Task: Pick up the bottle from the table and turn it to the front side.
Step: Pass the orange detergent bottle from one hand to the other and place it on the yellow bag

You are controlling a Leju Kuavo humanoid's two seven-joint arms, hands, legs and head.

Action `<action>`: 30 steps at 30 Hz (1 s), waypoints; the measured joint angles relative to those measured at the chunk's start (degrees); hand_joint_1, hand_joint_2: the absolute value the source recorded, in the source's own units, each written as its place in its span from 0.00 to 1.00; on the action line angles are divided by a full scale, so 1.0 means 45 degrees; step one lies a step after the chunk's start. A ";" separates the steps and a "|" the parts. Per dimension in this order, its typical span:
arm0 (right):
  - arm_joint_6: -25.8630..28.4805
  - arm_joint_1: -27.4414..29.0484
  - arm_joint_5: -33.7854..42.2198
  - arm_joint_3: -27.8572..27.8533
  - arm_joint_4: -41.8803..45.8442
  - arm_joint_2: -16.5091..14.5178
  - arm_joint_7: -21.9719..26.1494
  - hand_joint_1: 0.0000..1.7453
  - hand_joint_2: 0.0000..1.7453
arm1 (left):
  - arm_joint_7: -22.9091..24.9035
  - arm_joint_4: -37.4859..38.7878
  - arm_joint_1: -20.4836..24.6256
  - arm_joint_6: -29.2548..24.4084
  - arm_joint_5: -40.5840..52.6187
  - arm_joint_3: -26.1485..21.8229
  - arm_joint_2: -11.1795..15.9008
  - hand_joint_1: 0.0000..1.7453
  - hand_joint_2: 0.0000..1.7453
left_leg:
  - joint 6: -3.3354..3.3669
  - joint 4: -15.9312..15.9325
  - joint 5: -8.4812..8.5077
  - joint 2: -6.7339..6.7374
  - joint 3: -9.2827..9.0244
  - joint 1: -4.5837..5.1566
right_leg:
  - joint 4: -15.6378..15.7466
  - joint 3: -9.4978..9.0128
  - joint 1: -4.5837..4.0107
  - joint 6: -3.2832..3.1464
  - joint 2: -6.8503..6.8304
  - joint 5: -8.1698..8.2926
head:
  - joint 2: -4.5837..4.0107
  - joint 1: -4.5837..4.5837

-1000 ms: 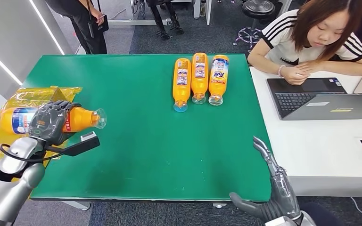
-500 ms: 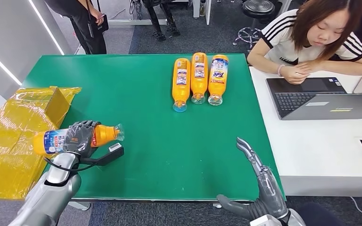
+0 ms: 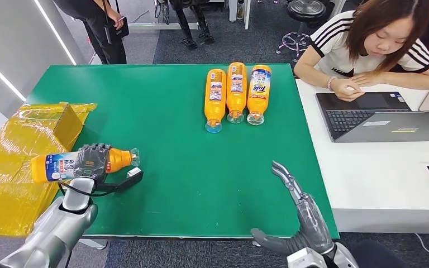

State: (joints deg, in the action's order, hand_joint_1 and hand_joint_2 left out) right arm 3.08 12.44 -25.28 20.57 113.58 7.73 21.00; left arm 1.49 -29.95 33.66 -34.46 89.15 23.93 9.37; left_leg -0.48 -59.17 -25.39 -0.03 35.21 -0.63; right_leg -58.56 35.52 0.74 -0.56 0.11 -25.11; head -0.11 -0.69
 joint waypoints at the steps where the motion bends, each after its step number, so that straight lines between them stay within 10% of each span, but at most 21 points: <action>1: -0.0010 -0.0044 -0.0036 0.0011 -0.0013 -0.0054 -0.0029 0.00 1.00 | -0.0009 0.0124 0.0075 0.0004 -0.0013 0.0012 -0.0051 0.58 1.00 | 0.0000 0.0000 0.0000 0.0000 0.0000 0.0000 | 0.0000 0.0000 0.0000 0.0000 0.0000 0.0000 | 0.0000 0.0001; 4: -0.0005 -0.0111 -0.0074 0.0032 -0.0055 -0.0167 -0.0084 0.00 1.00 | -0.0030 0.0399 0.0234 0.0006 -0.0032 0.0030 -0.0180 0.00 1.00 | 0.0000 0.0000 0.0000 0.0000 0.0000 -0.0001 | -0.0001 0.0000 0.0000 0.0000 0.0001 0.0000 | 0.0000 0.0000; 30: -0.0327 -0.0204 0.1351 -0.0104 -0.0385 -0.0289 -0.0168 0.00 1.00 | -0.2195 0.1420 0.0863 0.0442 -0.2308 -0.1309 -0.0834 0.00 1.00 | 0.0000 0.0001 0.0000 -0.0004 0.0002 -0.0002 | -0.0002 -0.0001 0.0000 0.0000 -0.0003 0.0000 | 0.0000 0.0000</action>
State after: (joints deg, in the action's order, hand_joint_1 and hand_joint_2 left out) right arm 1.61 11.52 -19.20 20.10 111.85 6.43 20.25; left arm -8.39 -23.56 37.54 -32.47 78.77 18.04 5.61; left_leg -0.48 -59.16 -25.39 -0.05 35.22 -0.64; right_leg -58.57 35.52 0.74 -0.56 0.09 -25.12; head -0.11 -0.69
